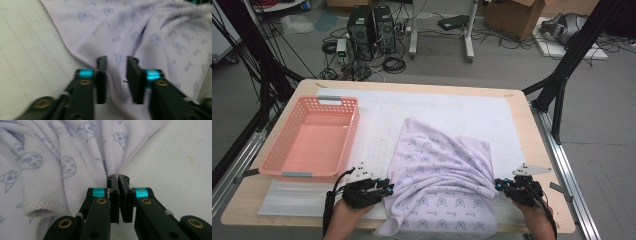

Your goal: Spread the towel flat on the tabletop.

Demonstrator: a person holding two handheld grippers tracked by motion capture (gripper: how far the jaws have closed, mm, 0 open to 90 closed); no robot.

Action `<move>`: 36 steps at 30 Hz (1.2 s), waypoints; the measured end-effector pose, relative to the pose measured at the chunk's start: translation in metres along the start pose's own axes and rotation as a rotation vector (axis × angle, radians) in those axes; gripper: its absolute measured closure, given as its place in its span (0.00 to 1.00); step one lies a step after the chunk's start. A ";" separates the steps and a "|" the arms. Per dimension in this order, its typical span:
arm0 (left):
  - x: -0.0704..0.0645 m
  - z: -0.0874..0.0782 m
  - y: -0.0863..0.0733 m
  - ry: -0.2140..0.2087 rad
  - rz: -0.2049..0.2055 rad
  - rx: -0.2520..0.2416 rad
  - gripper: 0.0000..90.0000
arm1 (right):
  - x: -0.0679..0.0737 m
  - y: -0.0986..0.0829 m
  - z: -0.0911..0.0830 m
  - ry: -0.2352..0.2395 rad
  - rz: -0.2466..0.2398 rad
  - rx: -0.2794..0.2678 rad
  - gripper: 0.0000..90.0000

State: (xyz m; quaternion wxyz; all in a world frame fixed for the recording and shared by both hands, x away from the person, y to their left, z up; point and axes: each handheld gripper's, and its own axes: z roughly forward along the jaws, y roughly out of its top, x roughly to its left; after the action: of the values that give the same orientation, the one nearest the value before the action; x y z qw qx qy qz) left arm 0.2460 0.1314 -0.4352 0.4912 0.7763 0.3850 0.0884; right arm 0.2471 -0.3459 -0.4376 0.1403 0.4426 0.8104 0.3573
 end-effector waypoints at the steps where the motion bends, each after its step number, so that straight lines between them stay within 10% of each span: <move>1: 0.003 0.003 0.005 -0.002 0.004 -0.005 0.62 | 0.000 0.000 -0.002 -0.006 0.005 -0.011 0.89; 9: 0.032 0.042 0.042 0.009 -0.019 -0.029 0.56 | -0.012 0.022 0.008 -0.059 -0.004 -0.113 0.77; 20: 0.067 0.085 0.056 0.154 -0.080 0.014 0.50 | -0.026 0.048 0.039 -0.064 0.003 -0.139 0.72; 26: 0.064 0.102 0.061 0.167 -0.043 0.058 0.51 | -0.032 0.059 0.047 -0.071 0.000 -0.123 0.71; 29: 0.060 0.102 0.060 0.207 0.019 0.082 0.61 | -0.033 0.063 0.048 -0.075 -0.006 -0.125 0.71; 32: 0.059 0.096 0.061 0.196 0.026 0.121 0.97 | -0.034 0.067 0.050 -0.082 -0.002 -0.120 0.71; 36: 0.055 0.086 0.057 0.176 0.044 0.147 0.97 | -0.038 0.074 0.055 -0.092 -0.001 -0.121 0.71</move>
State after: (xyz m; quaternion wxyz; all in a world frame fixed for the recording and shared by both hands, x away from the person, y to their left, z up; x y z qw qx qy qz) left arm 0.3576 0.0963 -0.4441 0.3951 0.8078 0.4149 0.1384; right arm 0.3443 -0.3261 -0.4277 0.2042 0.4490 0.7801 0.3849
